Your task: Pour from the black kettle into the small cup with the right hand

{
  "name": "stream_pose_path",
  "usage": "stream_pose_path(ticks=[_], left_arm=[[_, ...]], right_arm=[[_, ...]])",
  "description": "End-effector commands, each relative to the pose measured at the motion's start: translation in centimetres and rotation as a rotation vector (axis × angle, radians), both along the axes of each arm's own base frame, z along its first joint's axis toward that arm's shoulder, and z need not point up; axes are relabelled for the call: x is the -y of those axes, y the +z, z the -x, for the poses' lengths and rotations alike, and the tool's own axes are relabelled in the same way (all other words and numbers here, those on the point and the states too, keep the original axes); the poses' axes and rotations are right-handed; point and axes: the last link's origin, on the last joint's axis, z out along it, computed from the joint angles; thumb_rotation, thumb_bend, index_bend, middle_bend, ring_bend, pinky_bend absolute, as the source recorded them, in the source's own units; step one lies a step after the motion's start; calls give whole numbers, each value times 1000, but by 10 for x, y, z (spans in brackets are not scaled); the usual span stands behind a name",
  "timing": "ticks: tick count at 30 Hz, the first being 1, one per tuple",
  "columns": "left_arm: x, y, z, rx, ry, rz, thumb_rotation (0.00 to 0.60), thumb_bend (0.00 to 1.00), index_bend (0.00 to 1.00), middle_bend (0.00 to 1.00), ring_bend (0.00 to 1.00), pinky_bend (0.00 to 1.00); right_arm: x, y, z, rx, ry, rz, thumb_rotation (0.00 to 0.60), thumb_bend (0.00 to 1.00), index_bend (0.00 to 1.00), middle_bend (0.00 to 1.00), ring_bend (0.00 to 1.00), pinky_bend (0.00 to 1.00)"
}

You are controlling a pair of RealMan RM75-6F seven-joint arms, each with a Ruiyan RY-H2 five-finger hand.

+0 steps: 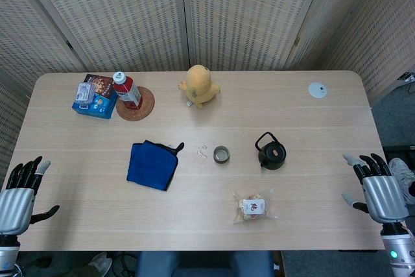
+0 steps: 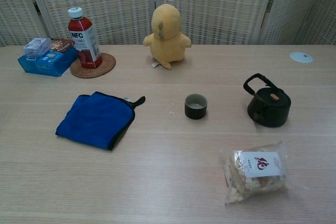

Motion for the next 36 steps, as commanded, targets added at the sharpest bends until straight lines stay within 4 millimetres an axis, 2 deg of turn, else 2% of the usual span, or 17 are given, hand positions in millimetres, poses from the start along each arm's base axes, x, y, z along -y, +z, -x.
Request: stream_pose_path(ticks=[1, 7, 12, 22, 36], left_arm=[[0, 0, 0, 1, -4, -2, 600, 132, 61, 0, 45, 0], [0, 1, -1, -2, -8, -2, 600, 132, 61, 0, 46, 0], [0, 1, -2, 0, -10, 0, 600, 132, 61, 0, 46, 0], [2, 1, -1, 2, -4, -3, 600, 132, 61, 0, 46, 0], [3, 0, -1, -9, 14, 4, 600, 132, 62, 0, 46, 0]], right_arm=[[0, 1, 0, -1, 3, 5, 600, 100, 177, 301, 164, 133], [1, 1, -4, -6, 27, 14, 600, 99, 182, 315, 164, 133], [13, -2, -17, -51, 84, -14, 600, 95, 182, 318, 166, 133], [60, -22, -60, -96, 182, -171, 600, 87, 182, 320, 170, 133], [125, -62, -95, -68, 209, -364, 600, 46, 182, 302, 171, 133]])
